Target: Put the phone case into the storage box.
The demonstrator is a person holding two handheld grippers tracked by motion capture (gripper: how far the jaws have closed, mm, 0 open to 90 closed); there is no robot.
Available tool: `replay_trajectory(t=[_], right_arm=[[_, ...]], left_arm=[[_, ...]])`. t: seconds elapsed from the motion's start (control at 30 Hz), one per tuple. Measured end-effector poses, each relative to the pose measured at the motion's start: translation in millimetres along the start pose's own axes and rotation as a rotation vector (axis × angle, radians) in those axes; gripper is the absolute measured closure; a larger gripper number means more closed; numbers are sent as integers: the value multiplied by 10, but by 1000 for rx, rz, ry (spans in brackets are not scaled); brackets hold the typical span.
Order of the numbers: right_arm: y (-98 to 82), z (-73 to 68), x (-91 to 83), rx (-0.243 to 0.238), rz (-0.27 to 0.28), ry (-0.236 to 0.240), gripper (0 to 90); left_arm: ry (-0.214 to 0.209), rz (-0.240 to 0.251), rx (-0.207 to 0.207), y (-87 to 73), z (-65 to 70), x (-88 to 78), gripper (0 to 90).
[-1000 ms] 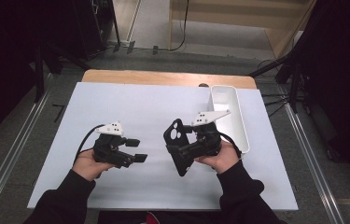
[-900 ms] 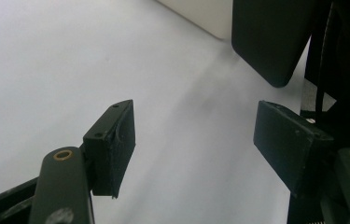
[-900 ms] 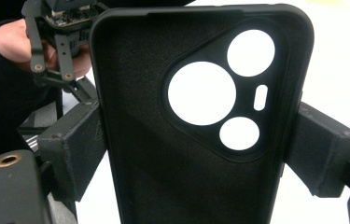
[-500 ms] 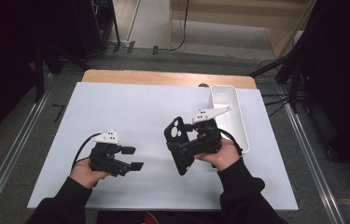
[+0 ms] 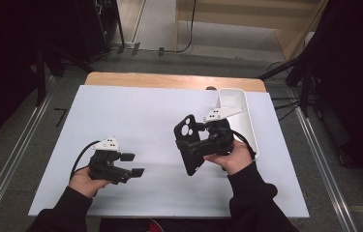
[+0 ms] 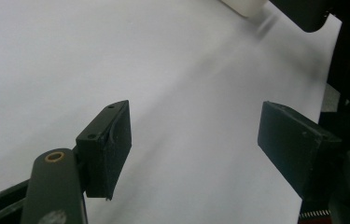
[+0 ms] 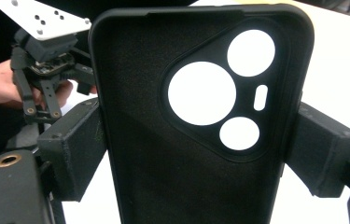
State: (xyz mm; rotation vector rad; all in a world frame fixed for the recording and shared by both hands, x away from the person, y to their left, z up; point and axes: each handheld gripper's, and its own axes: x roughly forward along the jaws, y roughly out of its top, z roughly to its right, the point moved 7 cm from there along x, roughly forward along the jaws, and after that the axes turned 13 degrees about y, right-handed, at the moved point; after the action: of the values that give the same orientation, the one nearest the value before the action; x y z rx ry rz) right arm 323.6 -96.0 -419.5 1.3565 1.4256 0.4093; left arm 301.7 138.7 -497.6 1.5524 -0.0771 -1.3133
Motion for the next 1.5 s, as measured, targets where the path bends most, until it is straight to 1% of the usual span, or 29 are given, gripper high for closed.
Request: replay_trajectory(t=[0.07,0.1,0.17,0.2,0.3,0.37,0.43,0.47,0.53,0.7,0.73,0.83,0.87,0.97,1.07,1.17,1.37,1.5], right_arm=[[11,14,-19,2,2,-25,122],[15,17,-28,2,5,-30,123],[17,29,-46,12,7,-51,123],[17,43,-57,7,7,-59,123],[21,78,-93,16,19,-81,123],[26,104,-125,28,31,-99,122],[31,149,-161,29,43,-118,123],[31,166,-180,41,49,-129,123],[29,201,-221,51,62,-151,123],[24,266,-332,75,90,-183,123],[25,284,-355,72,97,-190,123],[11,324,-426,88,105,-207,123],[10,340,-447,88,112,-213,123],[3,370,-502,98,121,-225,123],[-1,399,-553,102,129,-242,123],[0,429,-609,115,148,-249,123],[13,435,-687,158,184,-228,124],[47,414,-743,153,201,-233,124]], left_arm=[[1,1,-4,6,-10,-8,253],[2,0,-3,2,-16,-5,253],[5,-3,-4,-5,-27,1,253],[2,-8,-2,-7,-30,-1,253],[-6,-5,-2,-3,-25,-3,253],[-20,1,-4,7,-9,-2,253],[-20,4,3,12,-2,1,253],[-16,3,5,13,-2,3,253],[-18,1,6,13,-7,5,252],[-14,-5,-7,18,-43,13,252],[-12,-5,-13,17,-49,15,253],[-5,-11,-20,19,-72,10,252],[-9,-5,-22,21,-74,12,252],[-2,-13,-24,15,-83,21,252],[-4,-13,-23,17,-82,23,252],[-3,-14,-24,16,-90,21,252],[-3,-15,-23,15,-89,21,252],[-3,-13,-25,16,-93,19,253]])
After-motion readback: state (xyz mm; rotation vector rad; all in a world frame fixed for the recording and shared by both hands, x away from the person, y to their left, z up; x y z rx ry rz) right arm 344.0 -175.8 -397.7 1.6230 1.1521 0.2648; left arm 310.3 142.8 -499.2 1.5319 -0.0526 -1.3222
